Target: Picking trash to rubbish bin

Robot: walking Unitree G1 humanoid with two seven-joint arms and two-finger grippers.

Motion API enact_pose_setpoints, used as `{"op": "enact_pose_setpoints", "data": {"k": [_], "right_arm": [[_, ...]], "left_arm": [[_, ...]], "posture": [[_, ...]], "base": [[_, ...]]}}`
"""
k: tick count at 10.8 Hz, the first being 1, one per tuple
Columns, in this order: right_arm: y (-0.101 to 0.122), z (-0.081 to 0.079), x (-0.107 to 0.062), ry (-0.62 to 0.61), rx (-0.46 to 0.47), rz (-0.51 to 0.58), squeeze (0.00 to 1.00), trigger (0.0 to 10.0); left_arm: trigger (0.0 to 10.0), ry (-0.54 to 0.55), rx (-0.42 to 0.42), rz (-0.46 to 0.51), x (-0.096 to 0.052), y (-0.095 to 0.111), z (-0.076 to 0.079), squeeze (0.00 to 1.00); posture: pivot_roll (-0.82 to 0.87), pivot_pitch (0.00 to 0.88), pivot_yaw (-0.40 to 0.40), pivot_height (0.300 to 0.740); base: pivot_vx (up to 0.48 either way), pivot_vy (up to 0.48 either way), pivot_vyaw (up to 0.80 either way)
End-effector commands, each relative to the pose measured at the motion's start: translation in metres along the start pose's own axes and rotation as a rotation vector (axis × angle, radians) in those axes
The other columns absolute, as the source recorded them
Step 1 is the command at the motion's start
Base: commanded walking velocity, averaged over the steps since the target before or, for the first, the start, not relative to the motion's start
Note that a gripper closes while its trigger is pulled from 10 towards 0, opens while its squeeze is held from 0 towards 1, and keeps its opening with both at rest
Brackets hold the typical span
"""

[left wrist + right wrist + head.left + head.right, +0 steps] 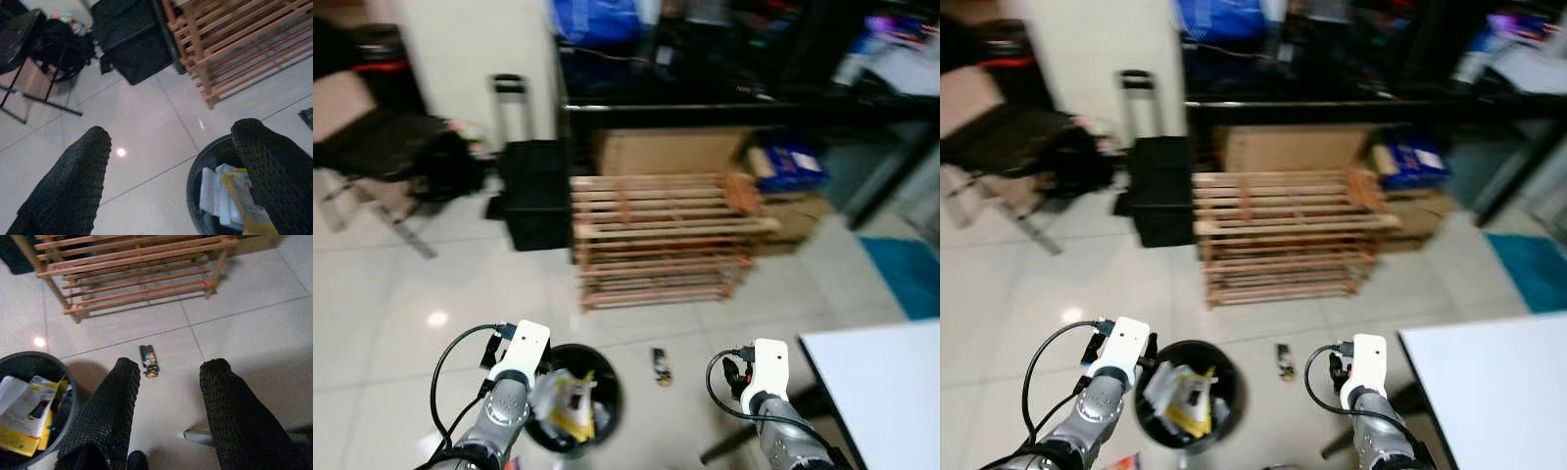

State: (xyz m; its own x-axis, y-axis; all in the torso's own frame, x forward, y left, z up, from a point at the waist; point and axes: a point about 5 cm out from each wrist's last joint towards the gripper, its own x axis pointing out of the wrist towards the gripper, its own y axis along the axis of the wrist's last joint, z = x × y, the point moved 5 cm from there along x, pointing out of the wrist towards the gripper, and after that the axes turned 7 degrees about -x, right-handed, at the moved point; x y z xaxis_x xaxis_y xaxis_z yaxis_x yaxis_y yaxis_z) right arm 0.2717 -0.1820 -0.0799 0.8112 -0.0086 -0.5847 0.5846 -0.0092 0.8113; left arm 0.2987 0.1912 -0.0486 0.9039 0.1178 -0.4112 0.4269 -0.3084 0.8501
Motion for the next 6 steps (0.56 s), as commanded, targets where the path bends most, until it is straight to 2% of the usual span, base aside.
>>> {"op": "enact_pose_setpoints", "data": {"k": [1, 2, 3, 4, 5, 6], "right_arm": [[0.001, 0.006, 0.0, -0.021, 0.015, -0.002, 0.0, 10.0], [0.003, 0.008, 0.001, -0.027, 0.024, 0.005, 0.0, 10.0], [-0.002, 0.005, 0.0, -0.008, -0.074, -0.027, 0.0, 10.0], [0.003, -0.004, 0.001, 0.042, -0.07, 0.008, 0.0, 10.0], [0.002, -0.017, 0.002, 0.118, -0.092, -0.018, 0.0, 10.0], [-0.001, -0.022, 0.001, 0.15, -0.18, -0.025, 0.0, 10.0]], "left_arm": [[10.0, 0.0, 0.0, 0.0, 0.001, 0.002, 0.002, 0.0], [10.0, -0.007, -0.017, -0.01, 0.001, 0.001, 0.003, 0.0], [10.0, -0.011, -0.046, -0.043, -0.002, -0.008, 0.004, 0.0], [10.0, 0.047, -0.074, -0.004, -0.003, -0.004, -0.006, 0.0], [10.0, 0.076, -0.107, 0.017, -0.002, 0.0, -0.012, 0.0], [10.0, 0.085, -0.125, 0.01, -0.002, -0.002, -0.012, 0.0]], "posture": [[0.01, 0.0, -0.077, 0.74], [0.01, 0.0, -0.073, 0.74], [0.01, 0.0, -0.072, 0.74], [0.01, 0.0, -0.07, 0.74], [0.02, 0.0, -0.068, 0.74], [0.02, 0.0, -0.069, 0.74]], "base": [[0.0, 0.0, -0.78], [0.0, 0.0, -0.7], [0.0, 0.0, 0.0], [0.0, 0.0, 0.0], [0.0, 0.0, 0.0], [0.0, 0.0, 0.0]]}}
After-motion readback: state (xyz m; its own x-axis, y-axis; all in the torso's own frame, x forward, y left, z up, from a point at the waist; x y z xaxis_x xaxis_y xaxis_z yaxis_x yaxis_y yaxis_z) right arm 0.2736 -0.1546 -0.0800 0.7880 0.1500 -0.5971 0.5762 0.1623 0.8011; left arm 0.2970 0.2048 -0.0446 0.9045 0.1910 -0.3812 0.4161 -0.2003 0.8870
